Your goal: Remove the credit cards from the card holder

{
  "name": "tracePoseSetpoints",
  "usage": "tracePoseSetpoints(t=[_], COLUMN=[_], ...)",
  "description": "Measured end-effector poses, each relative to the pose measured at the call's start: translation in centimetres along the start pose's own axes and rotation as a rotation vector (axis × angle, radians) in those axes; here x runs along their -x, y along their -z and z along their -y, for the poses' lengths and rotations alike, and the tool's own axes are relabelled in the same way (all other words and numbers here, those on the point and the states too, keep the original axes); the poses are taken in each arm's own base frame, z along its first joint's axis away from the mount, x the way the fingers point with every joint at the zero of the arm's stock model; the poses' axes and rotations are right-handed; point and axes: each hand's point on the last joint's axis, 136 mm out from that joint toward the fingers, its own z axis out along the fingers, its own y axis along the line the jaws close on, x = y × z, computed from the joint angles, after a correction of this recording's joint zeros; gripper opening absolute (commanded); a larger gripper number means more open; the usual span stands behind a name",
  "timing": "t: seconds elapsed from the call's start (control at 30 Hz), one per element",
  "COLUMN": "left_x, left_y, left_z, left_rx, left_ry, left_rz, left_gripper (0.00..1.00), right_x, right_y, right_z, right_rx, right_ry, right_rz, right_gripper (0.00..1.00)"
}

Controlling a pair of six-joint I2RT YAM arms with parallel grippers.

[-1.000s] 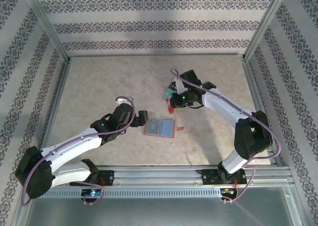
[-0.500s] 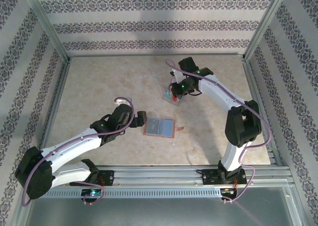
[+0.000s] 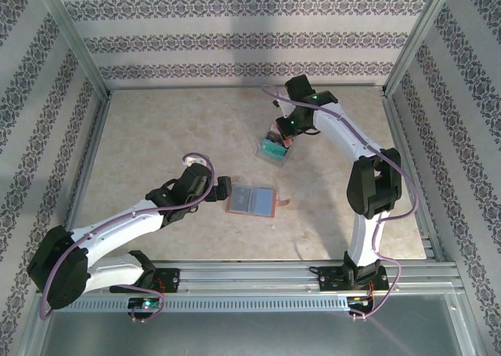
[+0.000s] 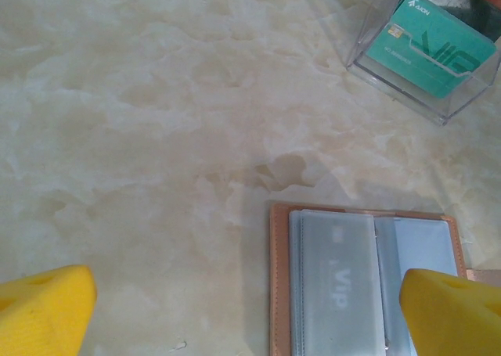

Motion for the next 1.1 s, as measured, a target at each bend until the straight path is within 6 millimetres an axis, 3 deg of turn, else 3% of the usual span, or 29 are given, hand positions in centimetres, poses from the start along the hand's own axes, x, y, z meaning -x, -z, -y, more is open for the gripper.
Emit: tracePoseSetpoints(t=[0.57,1.1], left_x=[-0.2,-0.9], left_y=[-0.2,-1.2], left_z=[0.0,-0.6], left_rx=[-0.002,0.02], left_ry=[0.001,0.006], left_rz=[-0.015,-0.054], left_gripper=[0.99,0.99], right_x=[2.4,1.7], right_y=[-1.3,-3.6], right_z=[1.7,2.7], right_rx=[-0.072,-0.122], right_ry=[0.163,0.269], right_rz=[-0.028,-0.117], right_gripper=[0.03,0.03])
